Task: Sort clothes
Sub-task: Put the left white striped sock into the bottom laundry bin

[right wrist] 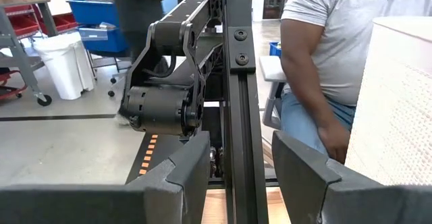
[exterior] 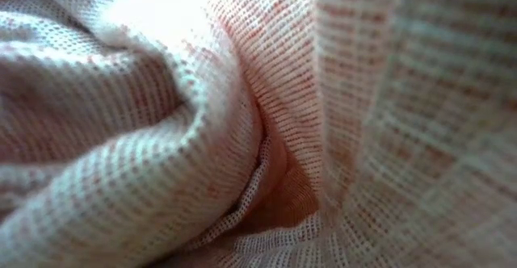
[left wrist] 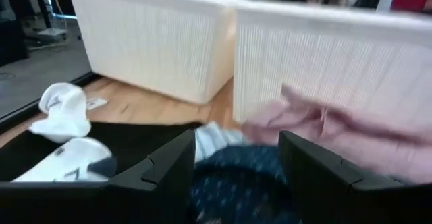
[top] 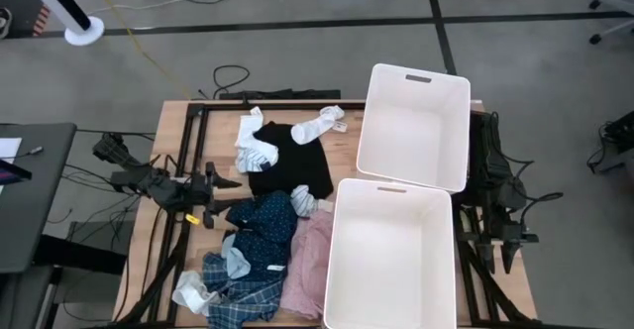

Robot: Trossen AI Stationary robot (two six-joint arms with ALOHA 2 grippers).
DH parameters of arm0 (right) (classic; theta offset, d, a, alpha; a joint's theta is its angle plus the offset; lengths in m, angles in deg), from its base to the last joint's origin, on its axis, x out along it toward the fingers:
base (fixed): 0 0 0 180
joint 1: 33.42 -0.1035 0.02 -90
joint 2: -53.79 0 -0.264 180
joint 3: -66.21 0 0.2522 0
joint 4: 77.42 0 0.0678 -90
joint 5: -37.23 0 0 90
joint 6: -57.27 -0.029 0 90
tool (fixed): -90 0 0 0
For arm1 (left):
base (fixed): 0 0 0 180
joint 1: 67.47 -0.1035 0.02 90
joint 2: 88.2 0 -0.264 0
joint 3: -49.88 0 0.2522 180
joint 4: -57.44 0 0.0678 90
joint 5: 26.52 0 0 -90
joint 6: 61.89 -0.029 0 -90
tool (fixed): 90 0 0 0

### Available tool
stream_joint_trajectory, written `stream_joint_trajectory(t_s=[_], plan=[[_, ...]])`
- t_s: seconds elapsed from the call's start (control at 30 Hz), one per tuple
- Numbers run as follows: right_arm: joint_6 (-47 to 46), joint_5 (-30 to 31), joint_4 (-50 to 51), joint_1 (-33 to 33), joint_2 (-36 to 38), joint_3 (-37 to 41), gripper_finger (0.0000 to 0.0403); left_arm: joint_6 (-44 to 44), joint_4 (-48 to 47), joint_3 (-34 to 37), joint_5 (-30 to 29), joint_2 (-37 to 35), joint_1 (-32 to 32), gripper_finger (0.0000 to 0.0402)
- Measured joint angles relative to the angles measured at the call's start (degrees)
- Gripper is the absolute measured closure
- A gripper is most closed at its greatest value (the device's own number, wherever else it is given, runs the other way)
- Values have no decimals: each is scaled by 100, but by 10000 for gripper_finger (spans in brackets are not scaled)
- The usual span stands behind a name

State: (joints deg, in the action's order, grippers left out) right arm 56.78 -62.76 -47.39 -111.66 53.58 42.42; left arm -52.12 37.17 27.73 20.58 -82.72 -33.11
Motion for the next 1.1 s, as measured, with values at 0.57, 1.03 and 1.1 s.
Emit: stream_joint_trajectory(t_s=[0.57, 1.03, 1.1], plan=[[0, 1, 0, -1, 2, 1, 226, -1267, 2932, -33, 661, -2, 2, 193], [0, -1, 0, 1, 0, 1, 226, -2083, 584, -2313, -580, 762, 1, 193], [-2, 0, 0, -1, 2, -1, 226, -2021, 123, -2694, -775, 1103, 1, 193]])
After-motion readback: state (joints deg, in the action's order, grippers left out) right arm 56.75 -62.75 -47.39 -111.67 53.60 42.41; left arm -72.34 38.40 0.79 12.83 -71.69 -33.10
